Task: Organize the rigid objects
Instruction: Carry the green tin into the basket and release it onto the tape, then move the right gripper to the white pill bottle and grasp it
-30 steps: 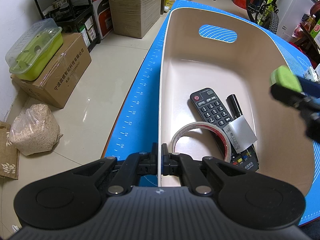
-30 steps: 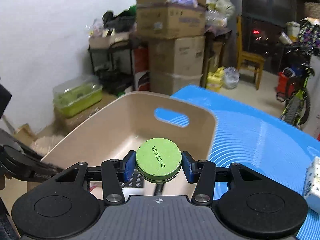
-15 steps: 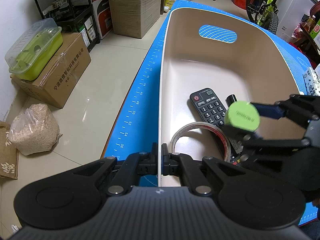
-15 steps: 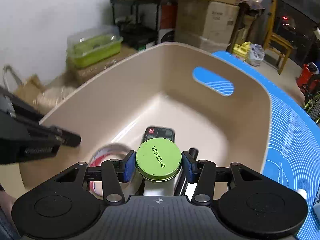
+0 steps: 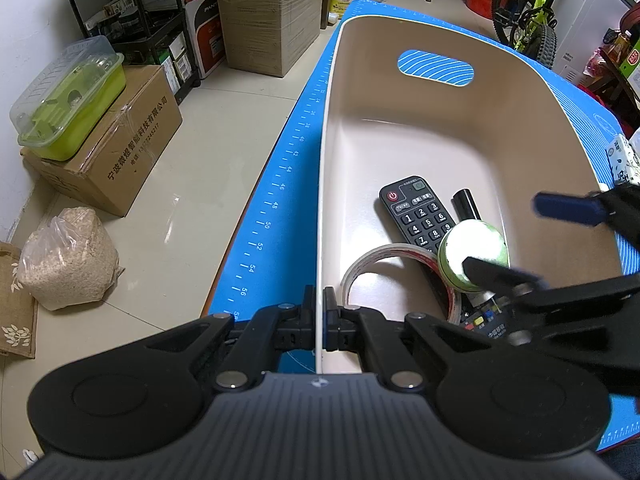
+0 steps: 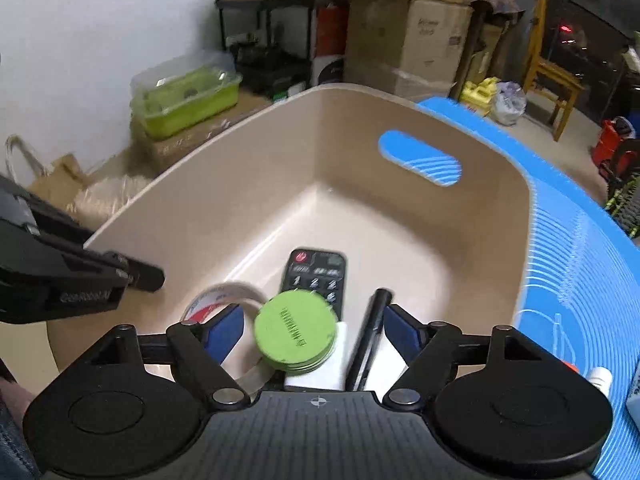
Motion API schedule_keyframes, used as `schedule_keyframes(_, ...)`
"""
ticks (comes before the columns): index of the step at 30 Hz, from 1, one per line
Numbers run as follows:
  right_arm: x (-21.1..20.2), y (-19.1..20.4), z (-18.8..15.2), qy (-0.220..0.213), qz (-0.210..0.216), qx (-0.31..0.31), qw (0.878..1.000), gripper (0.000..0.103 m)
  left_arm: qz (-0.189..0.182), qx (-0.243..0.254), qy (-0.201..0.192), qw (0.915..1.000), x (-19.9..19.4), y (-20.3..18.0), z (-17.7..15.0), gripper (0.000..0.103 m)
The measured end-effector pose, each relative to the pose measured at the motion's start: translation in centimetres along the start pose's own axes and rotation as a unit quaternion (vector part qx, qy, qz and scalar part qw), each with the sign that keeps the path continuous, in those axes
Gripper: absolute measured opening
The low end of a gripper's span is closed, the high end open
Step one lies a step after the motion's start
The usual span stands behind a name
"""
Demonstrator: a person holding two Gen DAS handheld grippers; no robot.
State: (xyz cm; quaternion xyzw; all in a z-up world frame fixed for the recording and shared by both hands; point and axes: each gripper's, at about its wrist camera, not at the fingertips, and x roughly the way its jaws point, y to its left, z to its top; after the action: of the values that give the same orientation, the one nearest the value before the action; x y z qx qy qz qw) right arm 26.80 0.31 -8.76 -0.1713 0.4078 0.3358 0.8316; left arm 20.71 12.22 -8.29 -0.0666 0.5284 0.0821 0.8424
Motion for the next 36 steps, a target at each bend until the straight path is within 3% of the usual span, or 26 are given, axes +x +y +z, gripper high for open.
schedule_keyframes(13,-6.8,-6.7,-0.6,-0.108,-0.078,0.071,0.989,0.087,0.000,0.000,0.000,1.0000,0.0,-0.1,0.0,0.003)
schedule_keyframes(23,-6.1,-14.2,-3.7,-0.099,-0.153,0.138,0.973,0.089,0.000,0.000,0.000,1.0000,0.0,0.0,0.0,0.003)
schedule_keyframes(31,-2.8,-20.8,-8.0,-0.044,-0.191,0.233,0.952,0.089,0.000,-0.001,0.000,1.0000,0.0,-0.1,0.0,0.003)
schedule_keyframes(36,-0.9,-22.1,-9.6,-0.018,-0.210,0.239,0.948,0.088,0.001,-0.001,0.000,1.0000,-0.1,-0.2,-0.2,0.003)
